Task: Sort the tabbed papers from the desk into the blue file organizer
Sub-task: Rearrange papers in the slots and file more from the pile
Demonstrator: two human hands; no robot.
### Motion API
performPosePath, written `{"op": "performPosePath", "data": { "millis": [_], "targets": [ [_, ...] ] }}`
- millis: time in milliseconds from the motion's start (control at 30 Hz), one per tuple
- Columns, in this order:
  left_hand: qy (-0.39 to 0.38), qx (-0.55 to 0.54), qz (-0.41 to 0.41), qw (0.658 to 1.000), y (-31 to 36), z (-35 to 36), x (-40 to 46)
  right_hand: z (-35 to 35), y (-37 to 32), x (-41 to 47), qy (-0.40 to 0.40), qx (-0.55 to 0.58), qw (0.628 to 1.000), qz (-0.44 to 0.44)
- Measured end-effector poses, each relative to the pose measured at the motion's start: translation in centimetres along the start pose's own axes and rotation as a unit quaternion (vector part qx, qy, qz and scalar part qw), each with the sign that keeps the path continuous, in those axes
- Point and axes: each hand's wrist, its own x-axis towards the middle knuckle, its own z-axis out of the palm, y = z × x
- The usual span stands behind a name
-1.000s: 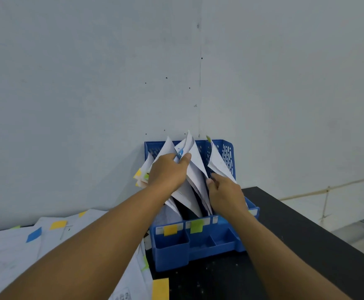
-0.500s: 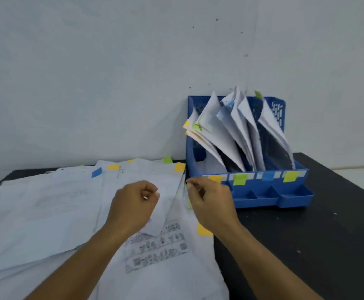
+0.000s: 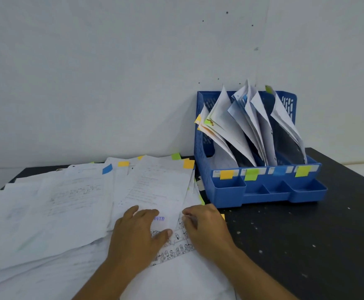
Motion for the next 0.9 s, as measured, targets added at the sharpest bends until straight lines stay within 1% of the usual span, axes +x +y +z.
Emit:
{"op": "performPosePath", "data": {
  "millis": [133, 233, 300, 400, 433, 500, 533, 600, 633, 700, 733, 800, 867, 900],
  "targets": [
    [0.068, 0.047, 0.082, 0.993, -0.3, 0.8, 0.3, -0.2, -0.1, 0.0, -0.011, 0.014, 1.0, 0.011],
    [0.079, 0.045, 0.138, 0.986, -0.1, 0.9, 0.4, -0.6, -0.5, 0.0, -0.027, 0.028, 0.998, 0.047],
    [0.1, 0.033, 0.144, 0.984, 0.1, 0.7, 0.2, -0.9, -0.6, 0.3, -0.035, 0.051, 0.995, 0.078],
    [0.13, -0.048, 0.13, 0.982, 0.8, 0.1, -0.2, -2.1, -1.7, 1.2, -0.044, 0.111, 0.982, 0.147],
    [0.136, -0.077, 0.137, 0.978, 0.9, 0.1, -0.4, -2.4, -1.9, 1.6, -0.037, 0.154, 0.972, 0.174],
    [0.142, -0.109, 0.157, 0.971, 1.3, 0.1, -0.7, -3.0, -2.5, 2.4, -0.022, 0.261, 0.934, 0.243],
    [0.14, -0.115, 0.167, 0.969, 1.3, 0.1, -0.9, -3.2, -2.9, 2.7, -0.03, 0.298, 0.914, 0.273],
    [0.117, -0.127, 0.181, 0.968, 1.3, 0.1, -1.2, -3.0, -2.7, 3.5, -0.043, 0.36, 0.882, 0.3],
    [0.101, -0.147, 0.169, 0.969, 1.4, 0.0, -1.4, -2.8, -2.6, 3.7, -0.047, 0.391, 0.869, 0.301],
    [0.077, -0.236, 0.096, 0.964, 1.9, -0.7, -1.7, -2.9, -2.8, 3.6, -0.052, 0.438, 0.853, 0.28],
    [0.076, -0.287, 0.046, 0.954, 2.3, -1.4, -1.5, -2.9, -2.9, 3.5, -0.05, 0.445, 0.855, 0.262],
    [0.095, -0.358, -0.043, 0.928, 2.9, -2.9, -0.6, -2.9, -3.0, 3.1, -0.043, 0.434, 0.874, 0.215],
    [0.124, -0.369, -0.103, 0.915, 3.4, -4.7, 0.9, -2.9, -3.8, 2.4, -0.047, 0.426, 0.888, 0.163],
    [0.119, -0.37, -0.127, 0.913, 3.8, -5.6, 1.7, -2.7, -4.0, 2.2, -0.048, 0.41, 0.9, 0.141]
  ]
}}
